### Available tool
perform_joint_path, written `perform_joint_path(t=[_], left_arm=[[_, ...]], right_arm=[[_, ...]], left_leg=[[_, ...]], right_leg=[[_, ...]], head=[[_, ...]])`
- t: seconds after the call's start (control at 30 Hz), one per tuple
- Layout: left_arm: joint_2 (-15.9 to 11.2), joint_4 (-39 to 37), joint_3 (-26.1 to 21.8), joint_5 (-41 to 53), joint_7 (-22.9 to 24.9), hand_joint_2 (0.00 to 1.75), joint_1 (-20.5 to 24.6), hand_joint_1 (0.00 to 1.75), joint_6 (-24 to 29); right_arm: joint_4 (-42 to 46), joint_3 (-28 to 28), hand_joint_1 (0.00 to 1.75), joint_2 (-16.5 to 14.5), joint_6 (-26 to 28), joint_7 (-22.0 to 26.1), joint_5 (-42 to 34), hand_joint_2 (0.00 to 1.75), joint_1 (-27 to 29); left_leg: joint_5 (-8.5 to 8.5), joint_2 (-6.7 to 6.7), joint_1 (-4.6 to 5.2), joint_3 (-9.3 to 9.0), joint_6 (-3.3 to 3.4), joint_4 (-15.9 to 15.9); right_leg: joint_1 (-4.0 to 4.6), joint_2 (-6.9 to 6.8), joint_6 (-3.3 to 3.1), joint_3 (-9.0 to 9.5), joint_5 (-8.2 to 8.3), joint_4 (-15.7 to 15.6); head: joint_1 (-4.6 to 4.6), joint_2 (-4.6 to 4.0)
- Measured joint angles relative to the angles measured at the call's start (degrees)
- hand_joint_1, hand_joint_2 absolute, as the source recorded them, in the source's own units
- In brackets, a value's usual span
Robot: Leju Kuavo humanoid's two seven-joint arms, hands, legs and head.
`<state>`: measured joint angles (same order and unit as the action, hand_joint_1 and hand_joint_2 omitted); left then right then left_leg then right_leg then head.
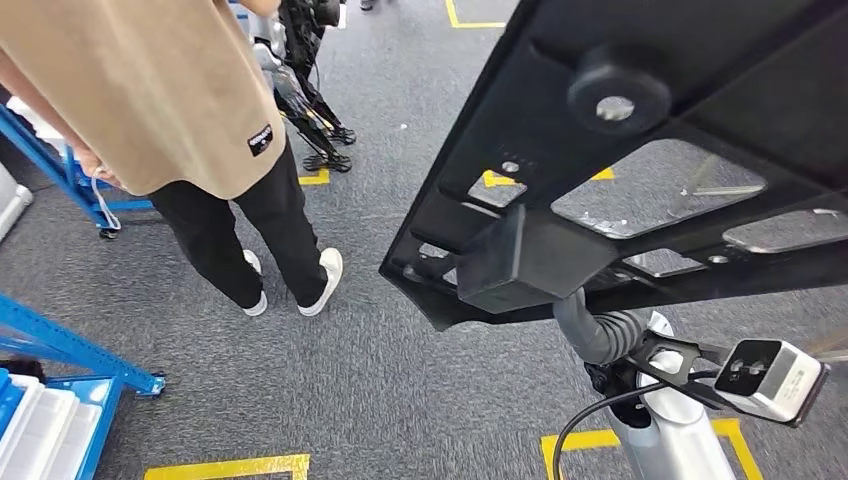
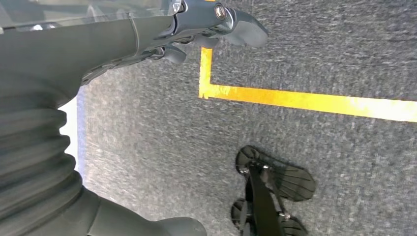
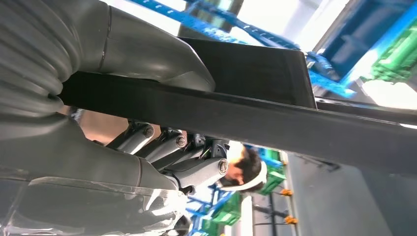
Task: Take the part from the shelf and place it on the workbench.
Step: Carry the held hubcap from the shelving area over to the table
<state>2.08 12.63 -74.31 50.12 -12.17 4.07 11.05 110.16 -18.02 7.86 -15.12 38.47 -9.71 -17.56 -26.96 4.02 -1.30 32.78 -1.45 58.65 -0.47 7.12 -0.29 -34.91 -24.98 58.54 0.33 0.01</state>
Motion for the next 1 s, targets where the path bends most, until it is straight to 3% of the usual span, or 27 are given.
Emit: perform_joint_path(t=[0.07, 0.1, 0.13, 0.2, 0.27, 0.3, 0.33, 0.37, 0.43, 0.5, 0.57, 0.6, 0.67, 0.73, 0.77, 0.8, 0.83, 0.87, 0.93, 1.0], left_arm=[[0.0, 0.0, 0.0, 0.2, 0.0, 1.75, 0.2, 0.00, -0.2], [0.1, 0.0, 0.0, 0.3, -0.1, 1.75, 0.4, 0.00, -0.2], [0.1, 0.0, 0.0, 0.3, -0.2, 1.75, 0.5, 0.00, -0.3], [0.1, 0.0, 0.0, 0.5, -0.5, 1.75, 0.3, 0.00, -0.6], [0.1, 0.0, 0.0, 0.7, -0.8, 1.75, 0.0, 0.00, -1.0], [0.1, 0.0, 0.0, 0.8, -0.9, 1.75, 0.0, 0.00, -1.2], [0.1, 0.0, 0.0, 0.9, -1.0, 1.75, 0.0, 0.00, -1.3], [0.3, 0.0, 0.1, 0.9, -1.0, 1.75, 0.1, 0.00, -1.4], [0.6, 0.0, 0.2, 1.0, -1.0, 1.75, 0.2, 0.00, -1.4], [0.9, 0.0, 0.2, 1.0, -1.0, 1.75, 0.3, 0.00, -1.4], [1.1, 0.0, 0.2, 1.0, -1.0, 1.75, 0.4, 0.00, -1.5], [1.2, 0.0, 0.2, 1.0, -1.0, 1.75, 0.5, 0.00, -1.5], [1.3, 0.0, 0.2, 1.0, -1.0, 1.75, 0.7, 0.00, -1.5], [1.3, 0.0, 0.2, 0.9, -1.0, 1.75, 0.4, 0.00, -1.7], [1.3, 0.0, 0.2, 0.8, -1.0, 1.75, 0.3, 0.00, -1.7], [1.3, 0.0, 0.2, 0.7, -1.0, 1.75, 0.1, 0.00, -1.7], [1.4, 0.0, 0.1, 0.6, -1.1, 1.75, 0.0, 0.00, -1.8], [1.4, 0.0, 0.1, 0.5, -1.1, 1.75, 0.0, 0.00, -1.9], [1.5, 0.0, 0.1, 0.3, -1.3, 1.75, 0.0, 0.00, -2.1], [1.5, 0.0, 0.0, 0.3, -1.4, 1.75, 0.0, 0.00, -2.4]], right_arm=[[0.5, -0.2, 1.75, 0.0, 0.1, -0.4, 0.7, 1.75, 0.5], [0.7, -0.2, 1.75, 0.0, 0.2, -0.5, 0.9, 1.75, 0.8], [0.9, -0.3, 1.75, 0.1, 0.3, -0.6, 1.0, 1.75, 0.8], [1.1, -0.4, 1.75, 0.1, 0.6, -0.7, 1.2, 1.75, 0.8], [1.2, -0.7, 1.75, 0.1, 0.7, -0.7, 1.5, 1.75, 0.9], [1.2, -0.9, 1.75, 0.1, 0.8, -0.7, 1.7, 1.75, 0.9], [1.2, -1.1, 1.75, 0.1, 0.8, -0.8, 1.8, 1.75, 0.9], [1.2, -1.3, 1.75, 0.1, 0.8, -0.9, 1.9, 1.75, 0.8], [1.1, -1.8, 1.75, 0.1, 0.8, -1.4, 1.8, 1.75, -0.2], [1.0, -2.4, 1.75, 0.0, 0.8, -1.8, 1.1, 1.75, -1.6], [0.9, -2.7, 1.75, 0.0, 0.7, -2.3, -0.1, 1.75, -2.6], [0.9, -2.7, 1.75, 0.1, 0.7, -2.5, -0.6, 1.75, -3.1], [0.7, -2.9, 1.75, 0.1, 0.6, -2.9, -1.4, 1.75, -4.2], [0.4, -3.2, 1.75, 0.2, 0.6, -3.0, -1.9, 1.75, -5.0], [0.1, -3.4, 1.75, 0.2, 0.5, -2.9, -2.2, 1.75, -5.1], [-0.2, -3.5, 1.75, 0.2, 0.4, -2.7, -2.4, 1.75, -5.0], [-0.4, -3.6, 1.75, 0.3, 0.2, -2.5, -2.6, 1.75, -5.0], [-0.6, -3.7, 1.75, 0.3, 0.0, -2.2, -2.7, 1.75, -4.9], [-0.8, -3.8, 1.75, 0.3, -0.5, -1.8, -3.2, 1.75, -4.7], [-1.0, -3.8, 1.75, 0.4, -0.9, -1.7, -3.7, 1.75, -4.7]], left_leg=[[0.21, -1.08, 0.10, -0.26, 0.62, -0.4], [0.42, -1.74, 0.06, -0.46, 1.03, -0.7], [0.63, -2.44, 0.01, -0.62, 1.43, -1.1], [0.80, -3.91, 0.16, -0.78, 1.94, -1.5], [0.71, -5.48, 0.39, -0.75, 2.10, -1.5], [0.65, -6.26, 0.45, -0.76, 2.11, -1.5], [0.57, -6.97, 0.48, -0.78, 2.06, -1.5], [0.48, -7.60, 0.49, -0.86, 1.94, -1.4], [0.18, -8.79, 0.67, -1.09, 1.50, -1.3], [-0.13, -9.91, 0.93, -1.32, 0.89, -1.2], [-0.36, -11.05, 0.99, -1.59, 0.23, -1.2], [-0.70, -10.84, 0.87, -1.65, -0.11, -1.0], [-2.86, -8.45, 0.56, -0.43, -0.60, 2.3], [-6.47, -5.45, 0.36, 3.06, -0.80, 9.8], [-7.72, -4.83, 0.34, 4.91, -0.86, 13.4], [-7.91, -4.57, 0.35, 6.06, -0.87, 15.3], [-7.01, -4.43, 0.35, 6.26, -0.83, 15.2], [-5.11, -4.17, 0.33, 5.40, -0.71, 12.8], [-0.99, -1.70, 0.20, 2.15, -0.31, 4.9], [0.47, 0.50, 0.17, 0.04, 0.02, 0.1]], right_leg=[[-0.25, 0.99, 0.77, -0.27, 0.21, -0.1], [-0.22, 0.31, 1.06, -0.46, -0.03, 0.2], [-0.11, -1.09, 1.25, -1.07, -0.84, 1.4], [0.03, -4.73, 1.50, -3.84, -3.96, 7.2], [-0.19, -6.16, 1.77, -7.21, -6.61, 13.9], [-0.33, -6.43, 1.88, -7.83, -6.61, 15.2], [-0.46, -6.66, 1.96, -7.33, -5.62, 14.3], [-0.53, -7.19, 1.97, -5.74, -3.89, 11.4], [-0.26, -9.74, 1.58, -1.62, -1.10, 3.6], [0.26, -11.21, 0.86, 0.23, -0.48, -0.1], [0.47, -9.97, 0.16, 0.17, -0.44, -0.3], [0.39, -9.28, -0.16, 0.25, -0.32, -0.5], [0.13, -7.98, -0.87, 0.49, 0.01, -0.9], [0.15, -6.70, -1.28, 0.51, 0.09, -1.0], [0.21, -5.92, -1.36, 0.52, 0.09, -1.0], [0.27, -5.11, -1.39, 0.54, 0.08, -1.0], [0.31, -4.30, -1.39, 0.58, 0.07, -0.9], [0.31, -3.49, -1.34, 0.64, 0.04, -0.8], [0.30, -1.98, -1.06, 0.62, -0.09, -0.5], [0.14, -0.55, -0.43, 0.23, -0.09, -0.2]], head=[[-0.08, 0.00], [-0.07, 0.00], [0.06, 0.00], [0.31, 0.00], [0.41, 0.00], [0.40, -0.01], [0.42, 0.00], [0.42, 0.00], [0.42, 0.00], [0.35, -0.01], [0.28, 0.01], [0.28, 0.01], [0.17, 0.00], [0.00, 0.00], [-0.04, 0.00], [-0.05, 0.00], [-0.05, -0.01], [-0.04, -0.01], [-0.03, -0.01], [-0.02, 0.00]])
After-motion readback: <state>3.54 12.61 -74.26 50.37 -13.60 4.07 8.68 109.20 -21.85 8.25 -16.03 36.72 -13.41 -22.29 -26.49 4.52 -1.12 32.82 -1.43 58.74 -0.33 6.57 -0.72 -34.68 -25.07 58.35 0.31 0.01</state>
